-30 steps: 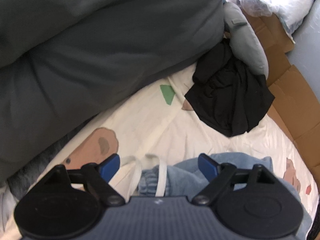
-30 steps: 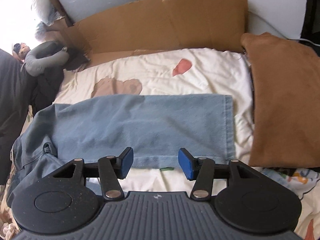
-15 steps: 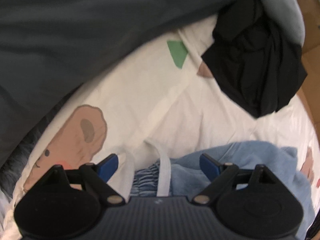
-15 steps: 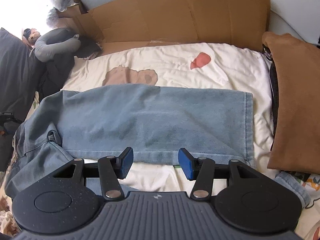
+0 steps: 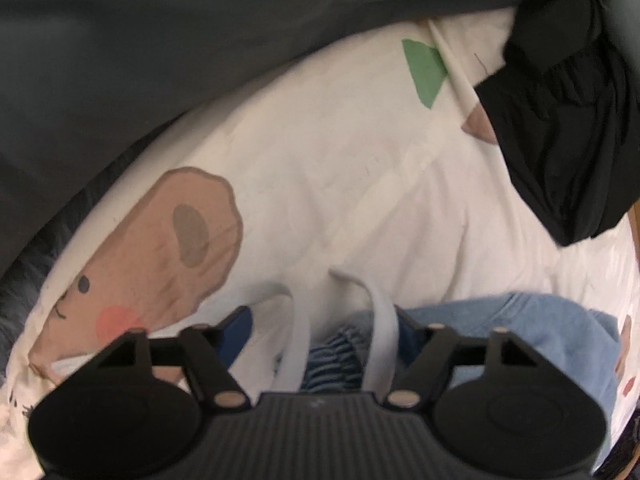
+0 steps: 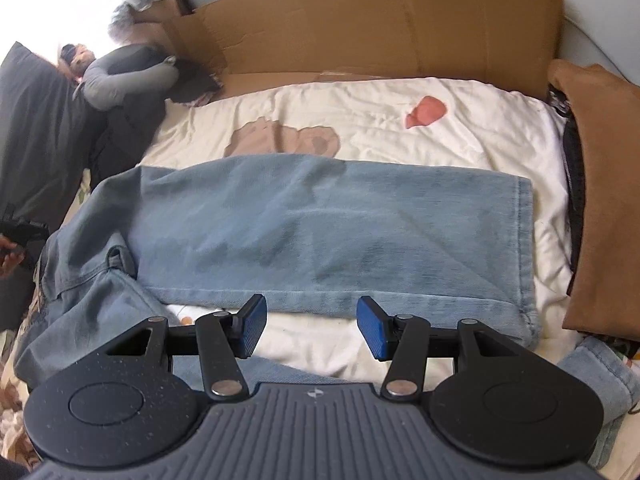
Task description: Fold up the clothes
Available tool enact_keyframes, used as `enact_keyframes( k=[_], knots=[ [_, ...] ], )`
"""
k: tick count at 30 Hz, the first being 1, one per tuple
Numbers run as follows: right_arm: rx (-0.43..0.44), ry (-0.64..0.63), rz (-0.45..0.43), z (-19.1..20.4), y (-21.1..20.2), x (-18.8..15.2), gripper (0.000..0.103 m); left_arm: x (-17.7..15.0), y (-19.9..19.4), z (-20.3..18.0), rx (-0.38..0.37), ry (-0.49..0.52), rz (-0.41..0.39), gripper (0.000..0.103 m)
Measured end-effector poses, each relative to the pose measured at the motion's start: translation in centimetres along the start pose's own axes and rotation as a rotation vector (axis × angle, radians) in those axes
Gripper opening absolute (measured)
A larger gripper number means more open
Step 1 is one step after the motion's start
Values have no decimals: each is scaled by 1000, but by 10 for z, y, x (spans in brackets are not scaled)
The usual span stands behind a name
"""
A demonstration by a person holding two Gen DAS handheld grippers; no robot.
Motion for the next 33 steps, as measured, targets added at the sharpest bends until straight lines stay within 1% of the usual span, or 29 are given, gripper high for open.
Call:
enact_keyframes(
  k=[1, 2, 3, 4, 5, 6, 12, 14, 17, 20, 22, 25, 28, 33],
  knots=[
    [3, -7, 5, 2, 1, -1, 57, 0, -2, 1, -15, -3, 1, 41],
    [5, -9, 8, 3, 2, -1, 57, 0, -3, 2, -22, -1, 0, 32],
    [7, -10, 11, 3, 3, -2, 57, 0, -5, 3, -27, 1, 1, 25],
    [9, -10, 13, 4, 3, -3, 57, -1, -7, 3, -30, 4, 3, 23],
    [9, -12, 15, 4, 4, -3, 57, -1, -10, 4, -28, 8, -1, 18],
    [10, -14, 17, 5, 4, -3, 57, -1, -15, 6, -21, 15, -15, 3],
    [33, -5, 1, 7, 2, -1, 57, -4, -52, 15, 10, 50, -116, 3],
    [33, -4, -4, 7, 2, -1, 57, -2, -70, 14, -15, 44, -158, 3],
    [39, -1, -19, 8, 0, 0, 57, -9, -99, 9, -59, 58, -219, 3],
    [47, -11, -33, 10, -2, 3, 57, -24, -125, 3, -98, 90, -272, 3],
    [50, -12, -41, 11, -4, 3, 57, -36, -137, -4, -150, 120, -313, 3],
    [57, -7, -58, 11, -9, 4, 57, -62, -161, -14, -205, 194, -382, 4],
    [62, -3, -72, 11, -13, 4, 57, -87, -173, -24, -278, 247, -438, 5],
    [72, 35, -110, 8, -20, 6, 57, -124, -173, -43, -301, 343, -446, 5]
  ],
)
Point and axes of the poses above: each gripper's, at about its wrist camera, not at the fingertips, and y roughly the way its jaws point, z to its left, x to its top, the point moved 7 cm from there along y, roughly the way its jaws point, and after that the axes turned 15 degrees about x, right-handed, at the moved point
